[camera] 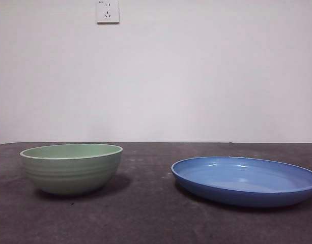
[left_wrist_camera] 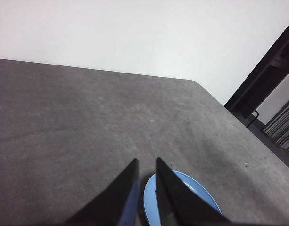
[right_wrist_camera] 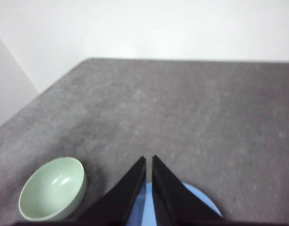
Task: Place the green bowl on the blue plate
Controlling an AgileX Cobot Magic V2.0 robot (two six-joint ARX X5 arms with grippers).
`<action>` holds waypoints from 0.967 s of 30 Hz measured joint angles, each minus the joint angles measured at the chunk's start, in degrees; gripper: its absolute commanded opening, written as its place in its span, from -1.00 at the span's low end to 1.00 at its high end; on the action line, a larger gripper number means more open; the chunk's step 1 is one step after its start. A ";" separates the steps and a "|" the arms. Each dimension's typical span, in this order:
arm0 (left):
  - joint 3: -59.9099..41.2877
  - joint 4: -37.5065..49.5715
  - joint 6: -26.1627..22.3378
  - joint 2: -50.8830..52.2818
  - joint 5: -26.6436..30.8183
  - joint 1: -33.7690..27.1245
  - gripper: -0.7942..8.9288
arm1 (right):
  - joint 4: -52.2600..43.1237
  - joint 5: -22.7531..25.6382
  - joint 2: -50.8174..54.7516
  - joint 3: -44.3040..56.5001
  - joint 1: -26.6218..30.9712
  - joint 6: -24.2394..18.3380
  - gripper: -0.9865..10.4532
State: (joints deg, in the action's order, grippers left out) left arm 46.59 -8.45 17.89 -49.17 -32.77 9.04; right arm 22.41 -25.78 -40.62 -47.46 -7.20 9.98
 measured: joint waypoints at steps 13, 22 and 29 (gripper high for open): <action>0.00 0.09 0.00 0.07 -0.02 0.00 0.10 | -2.08 0.00 0.13 -0.09 -0.31 -0.04 -0.49; 0.00 0.09 -0.37 0.07 -0.07 0.00 0.46 | -2.05 1.84 0.13 -0.09 -0.31 0.15 0.31; 0.00 -2.56 -0.35 0.07 -0.07 0.00 0.45 | -2.08 1.75 0.13 -0.09 -0.31 0.20 0.31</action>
State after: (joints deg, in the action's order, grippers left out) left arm 46.59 -11.00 17.54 -49.10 -32.84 9.04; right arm 20.34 -24.03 -40.49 -47.55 -7.51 10.17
